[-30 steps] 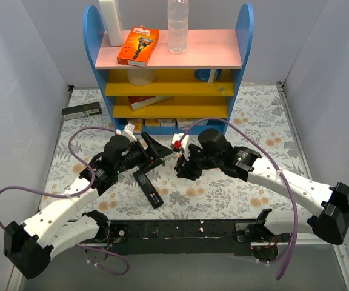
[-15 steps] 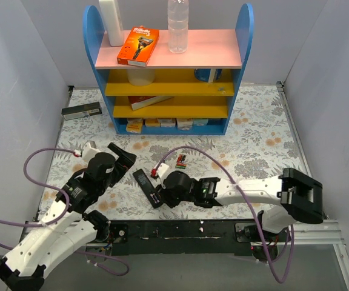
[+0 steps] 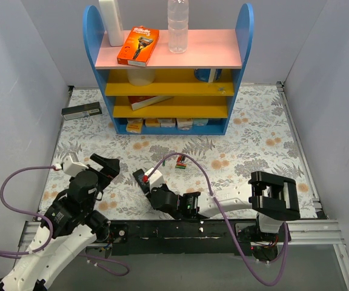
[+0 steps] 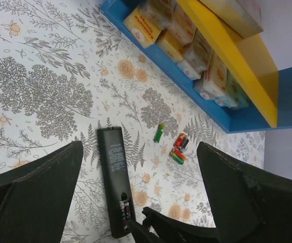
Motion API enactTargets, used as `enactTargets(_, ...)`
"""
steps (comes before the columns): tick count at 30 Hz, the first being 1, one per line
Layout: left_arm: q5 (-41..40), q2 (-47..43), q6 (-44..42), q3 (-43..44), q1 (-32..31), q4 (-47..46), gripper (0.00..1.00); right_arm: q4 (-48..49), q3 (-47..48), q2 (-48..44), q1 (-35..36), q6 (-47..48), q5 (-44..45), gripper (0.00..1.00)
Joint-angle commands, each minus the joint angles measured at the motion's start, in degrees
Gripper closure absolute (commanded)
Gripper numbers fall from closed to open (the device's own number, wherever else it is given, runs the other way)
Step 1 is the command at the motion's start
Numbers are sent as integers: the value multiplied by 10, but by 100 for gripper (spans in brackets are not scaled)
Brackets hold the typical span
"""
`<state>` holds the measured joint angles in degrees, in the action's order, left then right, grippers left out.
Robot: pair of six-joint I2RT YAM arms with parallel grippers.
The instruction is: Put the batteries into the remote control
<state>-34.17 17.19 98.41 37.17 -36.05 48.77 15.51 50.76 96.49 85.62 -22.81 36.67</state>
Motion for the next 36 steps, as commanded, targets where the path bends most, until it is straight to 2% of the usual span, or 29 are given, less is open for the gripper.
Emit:
enactTargets(1,-14,-1,-43,-10,3,-10,4,64,15,28,3,-34,52,96)
enactTargets(9,-6,-21,-84,-33,2,-52,4,34,29,57,8,-75,86,96)
enactTargets(24,-15,-15,-94,-39,3,-64,5,-3,30,41,8,-83,101,98)
enactTargets(36,-20,-19,-89,-39,3,-57,5,34,12,41,8,-84,73,98)
